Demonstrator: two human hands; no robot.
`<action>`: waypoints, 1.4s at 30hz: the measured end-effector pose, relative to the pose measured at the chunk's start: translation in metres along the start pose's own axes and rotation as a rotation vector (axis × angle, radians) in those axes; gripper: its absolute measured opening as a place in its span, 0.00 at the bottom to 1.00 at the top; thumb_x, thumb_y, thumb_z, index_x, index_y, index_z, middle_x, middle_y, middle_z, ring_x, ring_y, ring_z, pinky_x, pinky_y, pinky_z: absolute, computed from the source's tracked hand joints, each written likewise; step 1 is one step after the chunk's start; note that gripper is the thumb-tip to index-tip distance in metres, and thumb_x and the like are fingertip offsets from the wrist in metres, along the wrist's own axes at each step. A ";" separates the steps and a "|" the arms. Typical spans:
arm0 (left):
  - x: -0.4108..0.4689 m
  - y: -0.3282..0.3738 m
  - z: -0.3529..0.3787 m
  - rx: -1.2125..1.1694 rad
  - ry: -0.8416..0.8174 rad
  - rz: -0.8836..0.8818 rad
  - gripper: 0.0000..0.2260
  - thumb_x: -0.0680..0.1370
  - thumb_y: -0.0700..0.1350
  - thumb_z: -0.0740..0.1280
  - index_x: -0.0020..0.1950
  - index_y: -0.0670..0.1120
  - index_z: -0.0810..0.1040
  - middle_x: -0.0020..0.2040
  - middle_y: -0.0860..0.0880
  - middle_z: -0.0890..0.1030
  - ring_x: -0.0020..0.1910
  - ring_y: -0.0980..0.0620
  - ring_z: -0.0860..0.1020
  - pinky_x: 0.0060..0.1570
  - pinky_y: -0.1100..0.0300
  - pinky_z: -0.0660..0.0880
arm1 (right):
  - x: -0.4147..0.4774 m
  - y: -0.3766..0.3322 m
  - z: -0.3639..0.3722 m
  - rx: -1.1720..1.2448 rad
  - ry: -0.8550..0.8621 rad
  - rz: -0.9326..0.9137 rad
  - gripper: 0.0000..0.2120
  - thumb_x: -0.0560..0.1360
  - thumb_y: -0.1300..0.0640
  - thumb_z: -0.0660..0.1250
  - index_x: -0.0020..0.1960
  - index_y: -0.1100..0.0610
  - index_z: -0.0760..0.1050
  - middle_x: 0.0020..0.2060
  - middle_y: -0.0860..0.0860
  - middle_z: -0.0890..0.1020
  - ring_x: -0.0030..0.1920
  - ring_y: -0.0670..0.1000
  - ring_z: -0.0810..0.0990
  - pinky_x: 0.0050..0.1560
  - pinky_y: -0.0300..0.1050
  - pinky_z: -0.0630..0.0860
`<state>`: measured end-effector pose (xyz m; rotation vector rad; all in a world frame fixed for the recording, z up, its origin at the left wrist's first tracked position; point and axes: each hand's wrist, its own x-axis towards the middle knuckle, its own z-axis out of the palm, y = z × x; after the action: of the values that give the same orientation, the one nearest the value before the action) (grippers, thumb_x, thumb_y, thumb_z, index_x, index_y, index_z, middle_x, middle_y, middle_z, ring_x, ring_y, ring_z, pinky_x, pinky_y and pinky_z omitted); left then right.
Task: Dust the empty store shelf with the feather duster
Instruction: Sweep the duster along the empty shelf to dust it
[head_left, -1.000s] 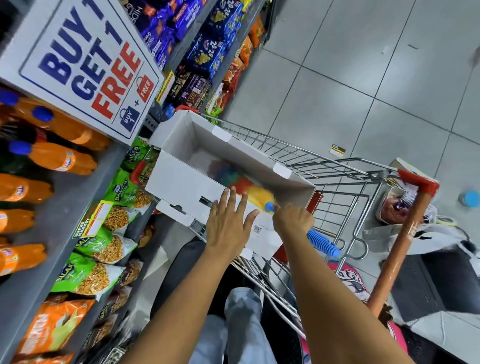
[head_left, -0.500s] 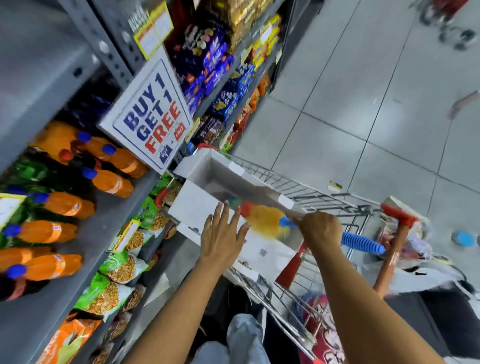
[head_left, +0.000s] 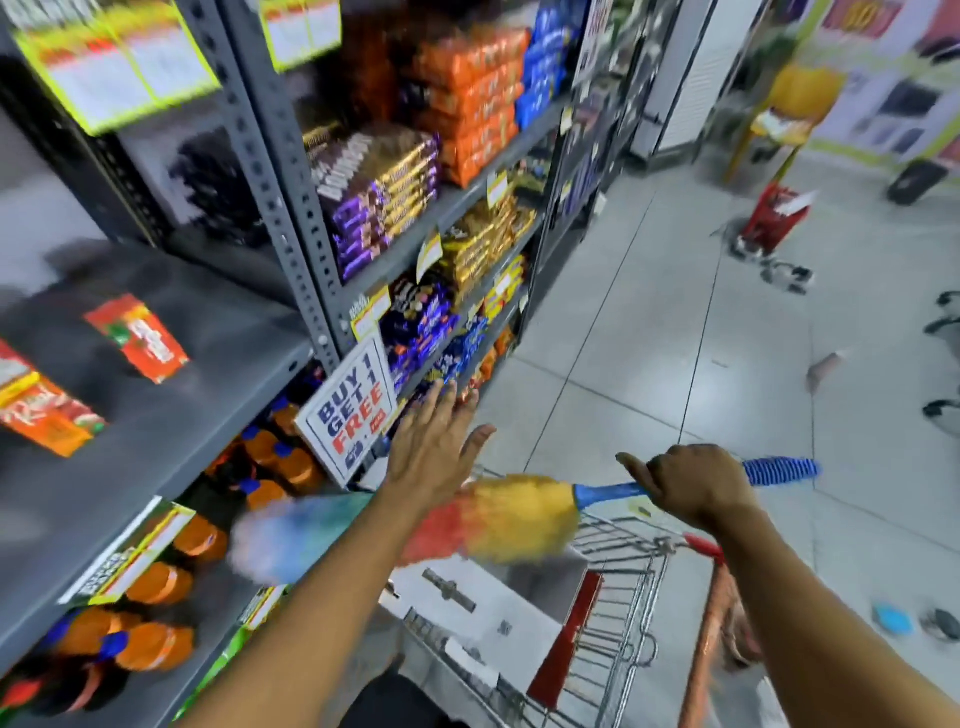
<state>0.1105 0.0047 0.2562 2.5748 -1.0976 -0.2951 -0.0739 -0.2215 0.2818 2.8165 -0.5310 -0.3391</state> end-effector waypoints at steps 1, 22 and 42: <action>0.002 0.003 -0.013 0.006 0.013 0.018 0.29 0.77 0.62 0.43 0.75 0.50 0.54 0.78 0.45 0.51 0.77 0.49 0.45 0.74 0.49 0.45 | 0.001 0.002 -0.009 0.022 0.032 0.017 0.30 0.78 0.38 0.45 0.31 0.52 0.74 0.35 0.52 0.83 0.40 0.56 0.82 0.41 0.46 0.75; -0.116 0.013 -0.381 0.478 0.624 0.067 0.31 0.76 0.64 0.39 0.75 0.51 0.55 0.77 0.46 0.55 0.77 0.49 0.49 0.74 0.49 0.53 | 0.059 -0.100 -0.302 0.337 0.739 -0.267 0.29 0.79 0.46 0.53 0.22 0.56 0.63 0.18 0.51 0.70 0.25 0.58 0.75 0.26 0.45 0.64; -0.292 -0.076 -0.468 0.591 0.786 -0.356 0.31 0.75 0.62 0.41 0.74 0.50 0.58 0.77 0.45 0.57 0.76 0.48 0.52 0.73 0.50 0.54 | 0.017 -0.279 -0.451 0.397 0.960 -0.652 0.29 0.81 0.48 0.52 0.23 0.58 0.60 0.23 0.53 0.70 0.33 0.59 0.77 0.32 0.47 0.66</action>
<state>0.1075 0.3668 0.6788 2.9043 -0.4613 1.0283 0.1545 0.1153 0.6222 2.9572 0.5851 1.0747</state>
